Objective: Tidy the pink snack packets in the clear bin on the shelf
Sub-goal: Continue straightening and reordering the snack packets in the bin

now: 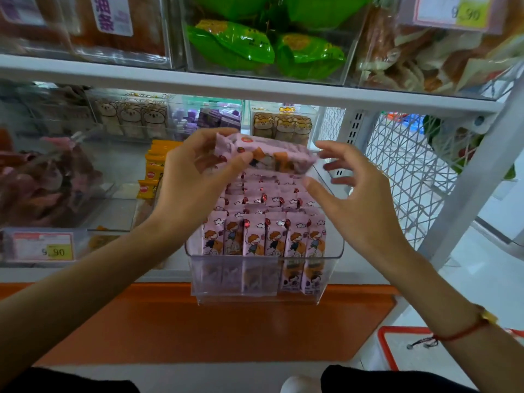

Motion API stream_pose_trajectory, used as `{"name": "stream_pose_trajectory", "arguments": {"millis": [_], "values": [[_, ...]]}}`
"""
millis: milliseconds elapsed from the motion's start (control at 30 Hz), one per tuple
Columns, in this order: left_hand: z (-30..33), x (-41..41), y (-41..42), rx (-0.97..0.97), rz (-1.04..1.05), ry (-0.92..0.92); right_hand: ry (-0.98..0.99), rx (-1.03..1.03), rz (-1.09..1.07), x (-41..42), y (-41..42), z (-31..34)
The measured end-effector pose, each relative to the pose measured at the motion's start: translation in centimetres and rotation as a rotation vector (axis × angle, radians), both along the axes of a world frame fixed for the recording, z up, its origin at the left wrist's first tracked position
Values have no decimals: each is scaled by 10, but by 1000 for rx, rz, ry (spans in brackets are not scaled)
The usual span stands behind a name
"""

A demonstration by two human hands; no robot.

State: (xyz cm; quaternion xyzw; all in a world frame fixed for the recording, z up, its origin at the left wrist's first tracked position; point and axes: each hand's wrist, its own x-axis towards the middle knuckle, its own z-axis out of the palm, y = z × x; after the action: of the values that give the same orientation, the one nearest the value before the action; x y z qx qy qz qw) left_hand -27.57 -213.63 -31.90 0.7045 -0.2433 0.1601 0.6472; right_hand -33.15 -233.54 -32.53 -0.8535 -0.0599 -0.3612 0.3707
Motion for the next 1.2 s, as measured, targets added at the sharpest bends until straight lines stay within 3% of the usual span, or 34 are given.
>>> {"name": "stream_pose_trajectory", "arguments": {"millis": [67,200,400,533,733,967,1100,1200], "values": [[3,17,2,-15,106,14,27,-30,-72,1,-11,-9],[5,57,-17,167,216,-32,251,86,-73,1,-25,-28],[-5,116,-60,440,271,-123,260,69,-48,-2,-30,-34],[-7,140,-72,704,207,-241,260,52,-39,-1,-32,-36],[12,163,-83,990,-14,-215,279,61,-27,3,-33,-35],[-10,158,-105,915,123,-239,294,-11,-23,1,-32,-35],[-22,159,-106,1115,63,-265,294,-62,-34,-1,-31,-34],[-20,165,-101,1250,-12,-182,304,-66,-36,0,-32,-35]]}}
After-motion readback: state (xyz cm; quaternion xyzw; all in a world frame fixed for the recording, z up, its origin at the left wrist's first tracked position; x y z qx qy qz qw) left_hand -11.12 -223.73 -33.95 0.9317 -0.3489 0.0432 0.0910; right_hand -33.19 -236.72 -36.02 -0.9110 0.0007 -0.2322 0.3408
